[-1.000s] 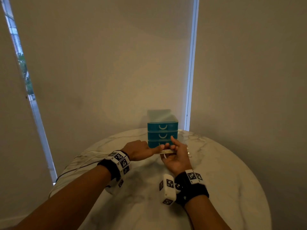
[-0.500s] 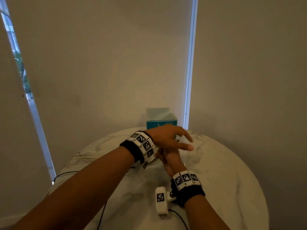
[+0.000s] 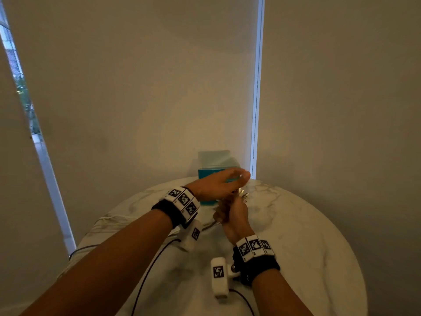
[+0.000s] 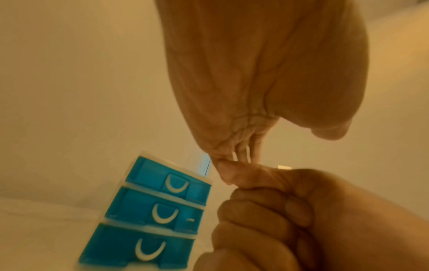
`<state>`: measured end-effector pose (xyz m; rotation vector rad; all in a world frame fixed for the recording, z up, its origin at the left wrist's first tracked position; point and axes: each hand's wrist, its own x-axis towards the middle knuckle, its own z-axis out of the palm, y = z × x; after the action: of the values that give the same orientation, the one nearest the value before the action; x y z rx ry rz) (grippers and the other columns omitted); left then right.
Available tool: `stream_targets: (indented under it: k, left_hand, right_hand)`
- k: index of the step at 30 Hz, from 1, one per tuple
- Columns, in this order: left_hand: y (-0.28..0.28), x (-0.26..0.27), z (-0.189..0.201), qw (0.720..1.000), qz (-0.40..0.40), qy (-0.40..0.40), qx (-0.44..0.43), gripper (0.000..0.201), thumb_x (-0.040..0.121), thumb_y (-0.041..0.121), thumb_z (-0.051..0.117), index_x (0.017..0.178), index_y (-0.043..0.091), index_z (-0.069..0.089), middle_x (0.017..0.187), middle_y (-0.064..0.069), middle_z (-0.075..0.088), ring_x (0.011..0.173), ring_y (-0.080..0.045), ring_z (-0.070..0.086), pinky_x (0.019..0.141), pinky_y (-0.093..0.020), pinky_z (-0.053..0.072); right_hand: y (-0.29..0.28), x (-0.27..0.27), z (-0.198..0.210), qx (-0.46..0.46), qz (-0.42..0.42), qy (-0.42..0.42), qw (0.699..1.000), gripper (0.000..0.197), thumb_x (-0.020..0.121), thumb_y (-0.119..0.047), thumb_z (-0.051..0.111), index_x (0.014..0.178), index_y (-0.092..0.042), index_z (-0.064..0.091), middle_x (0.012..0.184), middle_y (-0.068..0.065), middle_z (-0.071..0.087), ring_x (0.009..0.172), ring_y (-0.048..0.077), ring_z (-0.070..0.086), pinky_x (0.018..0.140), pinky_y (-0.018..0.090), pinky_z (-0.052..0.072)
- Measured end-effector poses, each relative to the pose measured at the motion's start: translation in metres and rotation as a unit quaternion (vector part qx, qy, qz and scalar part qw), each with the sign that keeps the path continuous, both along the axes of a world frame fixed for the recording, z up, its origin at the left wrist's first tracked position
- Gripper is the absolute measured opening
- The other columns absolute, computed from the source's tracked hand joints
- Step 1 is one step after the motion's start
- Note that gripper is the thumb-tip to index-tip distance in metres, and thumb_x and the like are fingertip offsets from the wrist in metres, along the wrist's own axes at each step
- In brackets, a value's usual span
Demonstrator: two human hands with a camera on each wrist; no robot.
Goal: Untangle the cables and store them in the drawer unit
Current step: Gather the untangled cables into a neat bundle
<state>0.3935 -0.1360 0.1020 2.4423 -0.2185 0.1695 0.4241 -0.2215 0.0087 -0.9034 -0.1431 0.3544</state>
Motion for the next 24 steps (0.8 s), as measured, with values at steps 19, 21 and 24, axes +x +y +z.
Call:
stream_targets:
  k: [19, 21, 24]
  left_hand:
    - [0.048, -0.014, -0.071, 0.973, 0.110, 0.164, 0.117, 0.082, 0.096, 0.086, 0.015, 0.080, 0.022, 0.064, 0.074, -0.001, 0.062, 0.062, -0.015, 0.053, 0.068, -0.028, 0.048]
    - [0.055, -0.015, -0.068, 0.967, 0.144, 0.167, 0.128, 0.077, 0.101, 0.079, 0.021, 0.078, 0.020, 0.064, 0.072, -0.001, 0.061, 0.059, -0.015, 0.051, 0.063, -0.026, 0.046]
    - [0.054, -0.016, -0.065, 0.965, 0.142, 0.171, 0.139, 0.062, 0.111, 0.060, 0.029, 0.083, 0.016, 0.064, 0.082, -0.005, 0.062, 0.068, -0.018, 0.055, 0.070, -0.030, 0.049]
  right_hand:
    - [-0.050, 0.067, 0.004, 0.081, -0.030, 0.157, 0.984, 0.051, 0.104, -0.015, 0.052, 0.062, -0.024, 0.025, 0.041, -0.005, 0.022, 0.030, 0.012, 0.021, 0.033, 0.020, 0.021]
    - [-0.071, 0.091, 0.009, 0.048, -0.083, 0.158, 0.983, 0.051, 0.105, -0.013, 0.051, 0.064, -0.024, 0.023, 0.039, -0.006, 0.021, 0.029, 0.011, 0.019, 0.033, 0.017, 0.017]
    - [-0.109, 0.132, 0.005, -0.030, -0.146, 0.166, 0.975, 0.048, 0.105, -0.012, 0.051, 0.066, -0.023, 0.026, 0.035, -0.004, 0.022, 0.027, 0.012, 0.021, 0.035, 0.019, 0.021]
